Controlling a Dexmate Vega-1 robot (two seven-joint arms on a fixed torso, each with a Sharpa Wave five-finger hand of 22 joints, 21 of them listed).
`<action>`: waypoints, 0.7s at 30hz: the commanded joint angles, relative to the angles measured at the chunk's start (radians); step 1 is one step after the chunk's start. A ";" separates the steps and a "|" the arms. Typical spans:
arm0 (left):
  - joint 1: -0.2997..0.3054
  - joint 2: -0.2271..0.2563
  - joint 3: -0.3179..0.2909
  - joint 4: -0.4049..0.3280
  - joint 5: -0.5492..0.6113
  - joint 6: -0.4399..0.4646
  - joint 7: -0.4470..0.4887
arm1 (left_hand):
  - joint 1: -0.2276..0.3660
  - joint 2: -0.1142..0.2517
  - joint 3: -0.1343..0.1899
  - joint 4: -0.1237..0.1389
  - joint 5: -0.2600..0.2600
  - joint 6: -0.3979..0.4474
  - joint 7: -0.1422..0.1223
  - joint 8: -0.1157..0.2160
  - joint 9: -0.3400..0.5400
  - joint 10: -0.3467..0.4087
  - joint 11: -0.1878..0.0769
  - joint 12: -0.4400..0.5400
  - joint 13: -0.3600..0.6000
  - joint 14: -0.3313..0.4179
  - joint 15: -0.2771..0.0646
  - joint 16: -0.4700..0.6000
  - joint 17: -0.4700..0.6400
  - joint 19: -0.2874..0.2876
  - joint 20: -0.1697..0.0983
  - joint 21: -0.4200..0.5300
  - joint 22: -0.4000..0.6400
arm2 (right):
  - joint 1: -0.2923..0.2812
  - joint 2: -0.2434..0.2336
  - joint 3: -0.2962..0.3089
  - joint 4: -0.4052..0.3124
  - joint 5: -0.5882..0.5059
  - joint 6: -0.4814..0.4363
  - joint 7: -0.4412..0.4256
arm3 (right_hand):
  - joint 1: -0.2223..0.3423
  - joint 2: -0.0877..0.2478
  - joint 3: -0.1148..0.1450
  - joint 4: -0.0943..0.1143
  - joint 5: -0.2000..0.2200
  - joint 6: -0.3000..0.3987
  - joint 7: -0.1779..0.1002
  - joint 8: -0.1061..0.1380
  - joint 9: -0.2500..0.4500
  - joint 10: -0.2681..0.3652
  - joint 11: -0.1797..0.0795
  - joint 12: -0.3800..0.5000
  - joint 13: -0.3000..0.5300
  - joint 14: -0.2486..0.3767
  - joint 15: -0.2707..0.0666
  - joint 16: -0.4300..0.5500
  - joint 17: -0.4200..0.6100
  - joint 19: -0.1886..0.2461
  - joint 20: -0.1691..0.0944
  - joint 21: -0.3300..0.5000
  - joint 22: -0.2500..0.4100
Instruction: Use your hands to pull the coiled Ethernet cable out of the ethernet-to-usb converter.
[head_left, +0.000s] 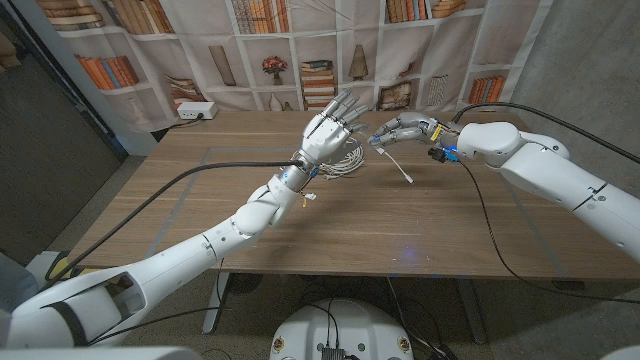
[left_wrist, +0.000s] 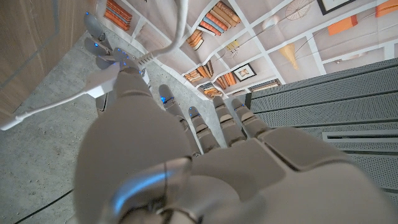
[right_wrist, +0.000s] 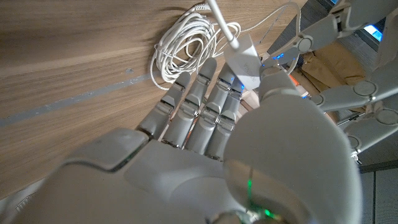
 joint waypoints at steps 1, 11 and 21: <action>-0.038 -0.028 0.033 0.060 -0.020 -0.019 0.024 | -0.003 0.005 0.000 -0.003 0.004 0.012 0.001 0.010 0.005 0.016 -0.002 0.010 0.002 0.013 -0.163 0.003 0.002 0.011 -0.003 0.004 0.003 | -0.011 -0.010 0.008 -0.007 0.006 -0.002 -0.009 | 0.071 0.078 0.001 0.003 0.007 0.110 -0.097 0.001 0.002 0.070 -0.057 0.006 0.005 0.009 -0.078 0.000 0.000 0.008 -0.020 0.004 0.002; -0.067 -0.048 0.057 0.107 -0.033 -0.025 0.061 | 0.001 0.009 0.000 -0.002 0.002 0.028 0.000 0.014 0.006 0.033 -0.002 0.010 0.000 0.029 -0.164 0.005 0.003 0.021 -0.002 0.005 0.003 | -0.019 -0.016 0.014 -0.011 0.011 -0.004 -0.014 | 0.072 0.079 0.002 0.003 0.006 0.109 -0.098 -0.001 0.003 0.069 -0.058 0.007 0.008 0.009 -0.079 0.000 0.000 0.006 -0.020 0.003 0.002; -0.084 -0.071 0.080 0.141 -0.050 -0.023 0.102 | 0.018 0.013 0.001 -0.006 -0.003 0.067 0.000 0.026 0.007 0.078 -0.003 0.013 -0.003 0.065 -0.165 0.006 0.001 0.043 -0.020 0.007 0.002 | -0.023 -0.015 0.017 -0.007 0.015 0.001 -0.018 | 0.073 0.081 0.004 0.001 0.006 0.109 -0.097 -0.002 0.003 0.067 -0.058 0.006 0.010 0.010 -0.079 0.000 0.000 0.003 -0.016 0.002 0.002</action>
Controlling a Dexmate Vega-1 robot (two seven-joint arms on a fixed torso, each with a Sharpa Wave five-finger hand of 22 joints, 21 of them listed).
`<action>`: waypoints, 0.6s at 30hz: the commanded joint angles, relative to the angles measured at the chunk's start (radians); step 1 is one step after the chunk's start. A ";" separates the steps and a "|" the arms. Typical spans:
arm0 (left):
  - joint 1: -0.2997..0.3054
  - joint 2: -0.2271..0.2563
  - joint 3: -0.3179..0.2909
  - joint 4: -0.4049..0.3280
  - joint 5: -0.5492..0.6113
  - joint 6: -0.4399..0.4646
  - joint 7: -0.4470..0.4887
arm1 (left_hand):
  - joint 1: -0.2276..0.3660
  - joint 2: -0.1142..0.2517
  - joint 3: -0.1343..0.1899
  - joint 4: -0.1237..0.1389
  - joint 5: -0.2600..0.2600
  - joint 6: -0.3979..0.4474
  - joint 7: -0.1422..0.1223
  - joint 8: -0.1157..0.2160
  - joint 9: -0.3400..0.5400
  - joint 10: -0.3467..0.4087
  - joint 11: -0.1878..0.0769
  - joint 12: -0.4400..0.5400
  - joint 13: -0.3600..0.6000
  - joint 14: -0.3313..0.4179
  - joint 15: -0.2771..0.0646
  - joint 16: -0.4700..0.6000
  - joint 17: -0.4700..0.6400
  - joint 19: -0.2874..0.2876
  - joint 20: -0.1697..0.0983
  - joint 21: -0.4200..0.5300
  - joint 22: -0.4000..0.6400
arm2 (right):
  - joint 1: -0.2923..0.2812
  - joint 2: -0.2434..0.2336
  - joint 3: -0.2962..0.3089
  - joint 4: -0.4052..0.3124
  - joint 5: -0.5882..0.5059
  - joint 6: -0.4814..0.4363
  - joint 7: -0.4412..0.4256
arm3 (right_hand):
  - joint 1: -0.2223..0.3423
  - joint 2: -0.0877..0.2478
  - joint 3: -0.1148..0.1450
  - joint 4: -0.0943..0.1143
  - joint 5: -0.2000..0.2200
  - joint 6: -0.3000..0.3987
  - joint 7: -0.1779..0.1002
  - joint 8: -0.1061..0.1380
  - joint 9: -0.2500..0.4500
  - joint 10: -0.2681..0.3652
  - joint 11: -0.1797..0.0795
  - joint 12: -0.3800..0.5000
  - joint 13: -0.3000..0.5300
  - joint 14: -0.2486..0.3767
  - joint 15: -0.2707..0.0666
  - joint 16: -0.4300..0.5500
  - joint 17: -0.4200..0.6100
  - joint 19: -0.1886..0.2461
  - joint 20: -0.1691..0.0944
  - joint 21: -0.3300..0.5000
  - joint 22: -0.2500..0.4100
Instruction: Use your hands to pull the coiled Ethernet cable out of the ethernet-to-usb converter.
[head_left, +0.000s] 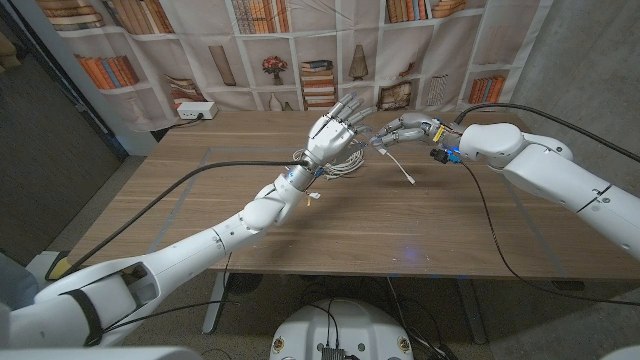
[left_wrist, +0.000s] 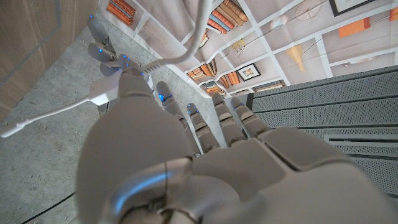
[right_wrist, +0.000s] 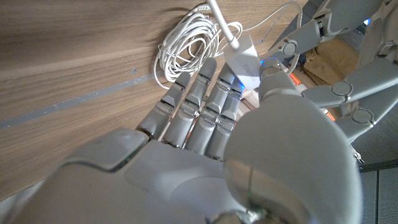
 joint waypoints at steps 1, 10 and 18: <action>-0.025 -0.022 0.029 0.042 -0.021 -0.003 0.052 | 0.021 -0.004 0.001 -0.007 -0.003 0.027 0.000 0.011 0.003 0.023 -0.003 0.005 0.002 0.018 -0.160 0.005 0.001 0.017 -0.023 0.007 0.002 | -0.008 -0.002 0.006 0.002 0.006 0.002 -0.005 | 0.073 0.080 0.003 0.001 0.003 0.109 -0.097 0.001 0.004 0.067 -0.058 0.005 0.006 0.010 -0.079 0.000 0.000 0.002 -0.016 0.001 0.002; -0.039 -0.024 0.046 0.058 -0.019 -0.002 0.075 | 0.040 -0.002 0.003 -0.011 -0.006 0.054 0.000 0.018 0.004 0.059 -0.002 0.005 -0.002 0.041 -0.163 0.002 -0.002 0.024 -0.055 0.003 0.002 | -0.019 -0.003 0.011 -0.001 0.008 0.008 -0.018 | 0.072 0.082 0.004 0.002 0.002 0.109 -0.097 0.001 0.004 0.068 -0.058 0.006 0.008 0.012 -0.079 0.001 0.001 0.002 -0.013 0.001 0.002; -0.052 -0.027 0.060 0.076 -0.022 -0.015 0.086 | 0.055 0.001 0.006 -0.014 -0.009 0.074 0.000 0.023 0.004 0.081 -0.002 0.003 -0.004 0.055 -0.166 -0.001 -0.003 0.030 -0.077 0.002 0.002 | -0.027 -0.005 0.015 -0.004 0.011 0.009 -0.025 | 0.072 0.082 0.004 0.002 0.001 0.110 -0.097 0.000 0.005 0.068 -0.058 0.007 0.010 0.011 -0.078 0.000 0.001 0.000 -0.012 0.001 0.002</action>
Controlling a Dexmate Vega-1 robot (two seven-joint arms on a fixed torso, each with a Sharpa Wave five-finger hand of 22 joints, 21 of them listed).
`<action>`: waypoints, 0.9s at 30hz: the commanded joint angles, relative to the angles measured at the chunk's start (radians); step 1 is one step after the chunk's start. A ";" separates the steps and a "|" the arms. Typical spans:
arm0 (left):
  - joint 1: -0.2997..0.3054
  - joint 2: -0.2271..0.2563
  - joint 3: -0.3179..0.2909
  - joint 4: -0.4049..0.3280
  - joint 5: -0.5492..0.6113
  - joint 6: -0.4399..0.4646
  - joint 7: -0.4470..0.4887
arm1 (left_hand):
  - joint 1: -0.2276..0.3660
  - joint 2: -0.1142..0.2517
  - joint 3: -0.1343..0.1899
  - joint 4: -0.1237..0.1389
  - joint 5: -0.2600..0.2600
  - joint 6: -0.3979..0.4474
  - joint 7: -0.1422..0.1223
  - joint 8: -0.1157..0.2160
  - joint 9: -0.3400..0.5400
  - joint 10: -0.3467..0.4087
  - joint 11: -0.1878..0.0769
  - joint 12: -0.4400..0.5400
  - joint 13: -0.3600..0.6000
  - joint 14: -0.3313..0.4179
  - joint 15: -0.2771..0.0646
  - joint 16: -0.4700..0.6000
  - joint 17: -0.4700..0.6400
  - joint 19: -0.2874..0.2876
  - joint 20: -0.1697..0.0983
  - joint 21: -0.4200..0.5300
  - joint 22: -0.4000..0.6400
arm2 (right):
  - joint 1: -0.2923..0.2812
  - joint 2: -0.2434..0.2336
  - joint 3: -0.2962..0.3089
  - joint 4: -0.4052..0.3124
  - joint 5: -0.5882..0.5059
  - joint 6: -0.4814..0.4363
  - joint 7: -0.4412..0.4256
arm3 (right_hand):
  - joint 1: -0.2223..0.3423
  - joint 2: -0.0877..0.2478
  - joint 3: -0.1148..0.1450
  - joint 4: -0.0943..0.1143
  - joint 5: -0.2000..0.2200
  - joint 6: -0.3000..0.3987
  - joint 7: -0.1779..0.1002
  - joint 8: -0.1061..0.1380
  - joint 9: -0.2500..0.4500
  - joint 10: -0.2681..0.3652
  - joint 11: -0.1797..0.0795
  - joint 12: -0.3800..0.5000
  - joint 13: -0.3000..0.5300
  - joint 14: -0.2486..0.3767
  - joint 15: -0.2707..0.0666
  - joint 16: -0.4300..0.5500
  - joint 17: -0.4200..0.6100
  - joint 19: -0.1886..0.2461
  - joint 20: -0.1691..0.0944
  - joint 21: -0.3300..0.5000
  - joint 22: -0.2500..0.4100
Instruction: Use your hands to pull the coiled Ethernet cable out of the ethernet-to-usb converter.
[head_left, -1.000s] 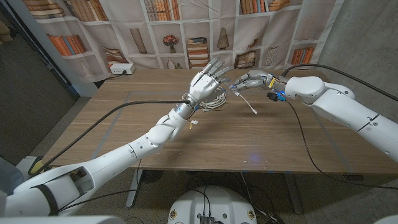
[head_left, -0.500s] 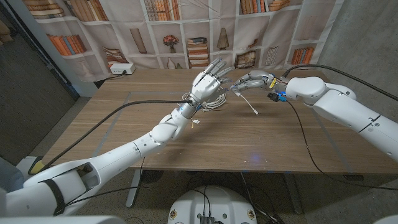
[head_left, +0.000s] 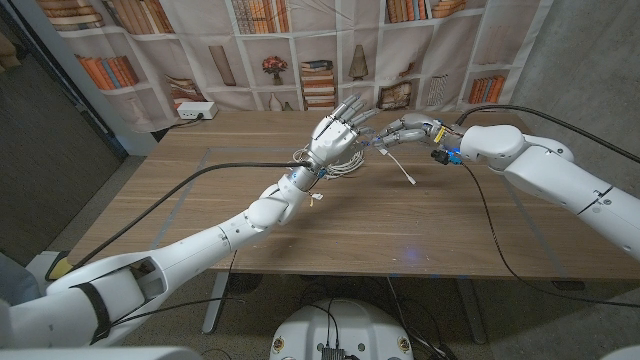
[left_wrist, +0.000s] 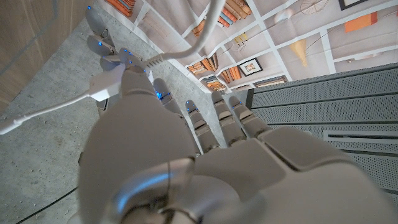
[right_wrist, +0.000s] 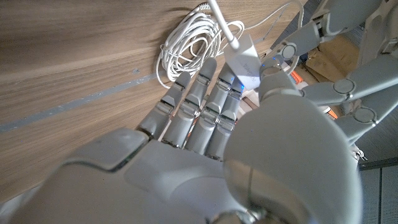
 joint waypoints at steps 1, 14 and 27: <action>-0.020 -0.007 0.022 0.027 -0.005 -0.010 0.023 | 0.015 0.001 -0.003 -0.005 -0.004 0.017 0.000 0.006 0.004 0.016 -0.001 0.003 0.001 0.015 -0.172 -0.001 0.001 0.000 -0.018 0.002 0.002 | -0.012 -0.002 0.006 -0.004 0.004 0.006 -0.012 | 0.072 0.082 0.004 0.002 0.002 0.110 -0.097 0.006 0.004 0.068 -0.058 0.007 0.004 0.011 -0.078 0.000 0.001 0.000 -0.012 0.001 0.002; -0.033 0.009 0.031 0.025 0.009 -0.003 0.014 | 0.022 0.003 -0.003 -0.005 -0.006 0.027 0.000 0.008 0.004 0.030 -0.001 0.002 -0.001 0.025 -0.171 -0.003 0.001 0.000 -0.025 -0.001 0.001 | -0.006 -0.001 0.003 -0.002 0.005 -0.001 -0.008 | 0.071 0.082 0.004 0.001 0.001 0.108 -0.098 0.004 0.004 0.066 -0.058 0.007 0.005 0.011 -0.078 0.000 0.001 0.000 -0.012 0.002 0.001; -0.046 0.009 0.038 0.040 0.020 -0.010 0.034 | 0.027 0.009 -0.001 -0.004 -0.008 0.030 0.000 0.007 0.003 0.042 -0.002 -0.001 -0.002 0.037 -0.171 -0.003 0.002 0.001 -0.023 -0.002 0.001 | -0.011 0.002 0.003 0.001 0.006 0.007 -0.013 | 0.070 0.083 0.005 0.001 0.000 0.109 -0.097 0.004 0.005 0.066 -0.058 0.007 0.007 0.012 -0.078 0.001 0.001 0.001 -0.010 0.002 0.001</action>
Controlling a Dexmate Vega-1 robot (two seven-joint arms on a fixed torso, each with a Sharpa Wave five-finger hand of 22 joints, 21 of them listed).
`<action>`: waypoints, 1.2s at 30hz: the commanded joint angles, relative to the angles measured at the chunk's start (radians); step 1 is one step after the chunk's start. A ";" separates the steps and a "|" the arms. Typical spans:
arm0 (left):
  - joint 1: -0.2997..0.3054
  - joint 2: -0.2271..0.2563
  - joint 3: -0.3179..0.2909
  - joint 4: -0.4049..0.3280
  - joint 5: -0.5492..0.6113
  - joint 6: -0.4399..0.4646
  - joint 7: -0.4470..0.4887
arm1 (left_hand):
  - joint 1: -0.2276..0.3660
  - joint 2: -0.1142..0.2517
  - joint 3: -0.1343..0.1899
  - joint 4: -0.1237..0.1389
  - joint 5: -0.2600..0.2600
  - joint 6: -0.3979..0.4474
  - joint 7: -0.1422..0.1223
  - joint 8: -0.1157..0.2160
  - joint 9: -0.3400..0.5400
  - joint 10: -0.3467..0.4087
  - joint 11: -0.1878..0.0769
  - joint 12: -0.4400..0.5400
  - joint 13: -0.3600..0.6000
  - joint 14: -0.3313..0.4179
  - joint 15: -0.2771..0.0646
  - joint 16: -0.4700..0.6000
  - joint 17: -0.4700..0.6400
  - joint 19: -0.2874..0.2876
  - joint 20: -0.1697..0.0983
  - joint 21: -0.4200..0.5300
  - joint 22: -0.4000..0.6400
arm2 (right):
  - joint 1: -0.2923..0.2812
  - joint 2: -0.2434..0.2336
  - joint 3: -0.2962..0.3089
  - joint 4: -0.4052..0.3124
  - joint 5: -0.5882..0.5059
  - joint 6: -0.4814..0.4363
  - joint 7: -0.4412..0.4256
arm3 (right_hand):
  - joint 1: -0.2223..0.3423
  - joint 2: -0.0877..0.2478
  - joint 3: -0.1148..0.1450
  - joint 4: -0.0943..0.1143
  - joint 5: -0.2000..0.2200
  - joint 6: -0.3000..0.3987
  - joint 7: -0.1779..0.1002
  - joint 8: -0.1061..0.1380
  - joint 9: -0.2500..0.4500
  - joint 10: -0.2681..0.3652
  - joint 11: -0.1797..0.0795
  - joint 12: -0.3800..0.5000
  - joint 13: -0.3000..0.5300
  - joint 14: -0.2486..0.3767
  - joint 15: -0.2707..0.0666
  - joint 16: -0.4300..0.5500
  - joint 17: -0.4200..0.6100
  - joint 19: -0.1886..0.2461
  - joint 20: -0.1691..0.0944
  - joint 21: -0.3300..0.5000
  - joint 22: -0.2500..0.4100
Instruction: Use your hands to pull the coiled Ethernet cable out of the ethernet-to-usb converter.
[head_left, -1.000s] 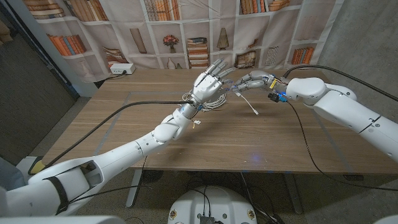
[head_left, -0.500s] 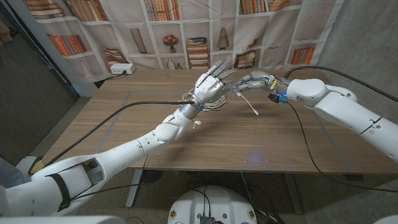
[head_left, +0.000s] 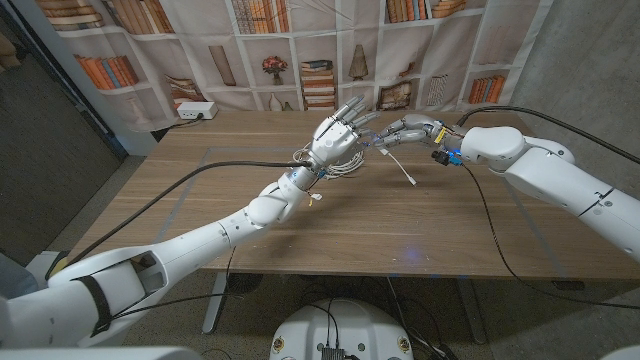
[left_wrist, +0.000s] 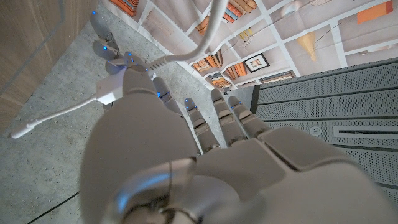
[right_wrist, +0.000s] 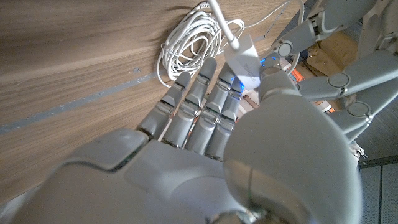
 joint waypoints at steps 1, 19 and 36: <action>-0.015 -0.001 0.010 0.018 0.008 -0.007 0.020 | 0.008 0.007 -0.001 -0.004 -0.001 0.012 0.003 0.003 0.003 0.014 -0.002 -0.001 0.002 0.014 -0.169 -0.003 0.001 0.001 -0.023 -0.002 0.001 | -0.005 0.002 0.001 0.000 0.005 0.003 -0.004 | 0.070 0.082 0.004 0.001 0.001 0.109 -0.097 0.003 0.006 0.066 -0.058 0.004 0.003 0.012 -0.078 0.001 0.001 0.000 -0.011 0.002 0.001; -0.032 -0.021 0.027 0.038 -0.004 -0.020 0.015 | 0.015 0.010 0.000 -0.004 -0.004 0.012 0.003 0.001 0.003 0.026 -0.002 -0.004 0.001 0.024 -0.167 -0.006 0.001 0.007 -0.015 -0.002 0.001 | -0.009 0.000 0.003 -0.003 0.007 0.002 -0.009 | 0.069 0.083 0.005 0.001 0.000 0.109 -0.098 0.002 0.006 0.066 -0.058 0.003 0.005 0.013 -0.078 0.001 0.001 0.002 -0.010 0.002 0.001; -0.045 -0.029 0.038 0.051 -0.006 -0.017 0.002 | 0.017 0.012 -0.001 0.000 -0.007 0.008 0.002 -0.004 0.003 0.029 -0.002 -0.012 -0.001 0.030 -0.166 -0.009 0.002 0.016 0.003 -0.001 0.002 | -0.017 -0.004 0.008 -0.006 0.008 0.000 -0.018 | 0.068 0.083 0.005 0.002 -0.001 0.109 -0.098 0.002 0.006 0.066 -0.058 0.003 0.006 0.012 -0.077 0.000 0.001 0.003 -0.008 0.003 0.001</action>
